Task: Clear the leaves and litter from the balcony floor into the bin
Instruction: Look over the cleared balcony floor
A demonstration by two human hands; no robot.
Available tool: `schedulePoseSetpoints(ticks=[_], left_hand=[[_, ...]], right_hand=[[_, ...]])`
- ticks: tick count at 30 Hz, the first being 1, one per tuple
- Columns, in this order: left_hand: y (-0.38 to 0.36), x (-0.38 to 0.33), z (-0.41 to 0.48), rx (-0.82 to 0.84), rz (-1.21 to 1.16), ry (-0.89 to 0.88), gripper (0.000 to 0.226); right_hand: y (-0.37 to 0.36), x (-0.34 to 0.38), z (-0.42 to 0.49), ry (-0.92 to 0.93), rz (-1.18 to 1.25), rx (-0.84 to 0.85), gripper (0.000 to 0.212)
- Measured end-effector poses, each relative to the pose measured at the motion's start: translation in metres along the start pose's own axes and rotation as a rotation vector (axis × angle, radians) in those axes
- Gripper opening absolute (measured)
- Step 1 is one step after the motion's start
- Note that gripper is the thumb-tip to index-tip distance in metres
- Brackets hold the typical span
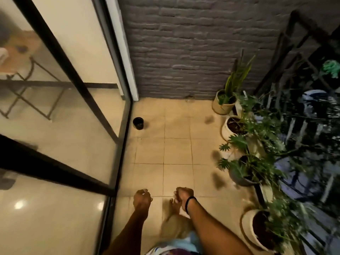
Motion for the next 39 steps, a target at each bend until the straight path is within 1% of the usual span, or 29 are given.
schedulePoseSetpoints(ticks=[2, 5, 8, 11, 14, 17, 19, 22, 25, 28, 29, 31, 33, 34, 35, 37, 39], left_hand=[[0.003, -0.036, 0.020, 0.010, -0.020, 0.003, 0.015], [-0.002, -0.090, 0.056, 0.045, -0.051, -0.007, 0.021], [-0.004, -0.127, 0.081, 0.010, -0.049, 0.041, 0.022], [-0.016, -0.160, 0.114, 0.004, -0.026, 0.065, 0.023], [-0.026, -0.183, 0.165, 0.019, 0.111, 0.135, 0.028], [-0.035, -0.212, 0.203, 0.042, 0.229, 0.161, 0.030], [-0.041, -0.241, 0.227, 0.048, 0.280, 0.138, 0.029], [-0.050, -0.284, 0.263, 0.051, 0.400, 0.094, 0.029], [-0.061, -0.329, 0.286, 0.056, 0.454, 0.078, 0.029], [-0.073, -0.367, 0.316, 0.052, 0.488, 0.051, 0.028], [-0.080, -0.379, 0.329, 0.050, 0.498, 0.045, 0.027], [-0.089, -0.391, 0.348, 0.023, 0.503, 0.065, 0.029], [-0.106, -0.402, 0.376, 0.002, 0.488, 0.087, 0.028], [-0.120, -0.402, 0.402, -0.003, 0.491, 0.081, 0.028], [-0.131, -0.402, 0.419, 0.002, 0.507, 0.080, 0.028], [-0.156, -0.394, 0.465, 0.027, 0.551, 0.085, 0.027], [-0.184, -0.384, 0.512, 0.034, 0.592, 0.096, 0.026]], right_hand=[[-0.025, 0.033, 0.012, 0.010, -0.055, 0.019, 0.017], [-0.068, 0.085, 0.026, 0.022, -0.113, 0.087, 0.019], [-0.103, 0.125, 0.033, 0.011, -0.172, 0.091, 0.014], [-0.138, 0.170, 0.045, 0.016, -0.165, 0.120, 0.014], [-0.174, 0.213, 0.068, -0.006, -0.195, 0.094, 0.017], [-0.196, 0.254, 0.080, -0.013, -0.216, 0.066, 0.019], [-0.214, 0.284, 0.094, 0.001, -0.223, 0.074, 0.019], [-0.234, 0.324, 0.112, 0.029, -0.301, 0.073, 0.020], [-0.252, 0.355, 0.134, -0.018, -0.264, 0.030, 0.018], [-0.280, 0.391, 0.154, -0.013, -0.223, 0.058, 0.015], [-0.293, 0.400, 0.168, -0.037, -0.228, 0.075, 0.015], [-0.311, 0.404, 0.202, -0.075, -0.225, 0.081, 0.011], [-0.335, 0.402, 0.257, -0.110, -0.234, 0.095, 0.019], [-0.351, 0.410, 0.280, -0.139, -0.219, 0.116, 0.015], [-0.361, 0.420, 0.291, -0.162, -0.197, 0.139, 0.006], [-0.382, 0.435, 0.316, -0.210, -0.204, 0.150, 0.022], [-0.401, 0.440, 0.358, -0.237, -0.246, 0.146, 0.025]])
Point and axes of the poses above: each hand's wrist, its own z-axis towards the middle knuckle, its own y-axis out of the back of the hand, x = y × z, the point moved 5 cm from there along z, towards the middle knuckle, and after that the axes turned 6 degrees about -x, right-handed, at the moved point
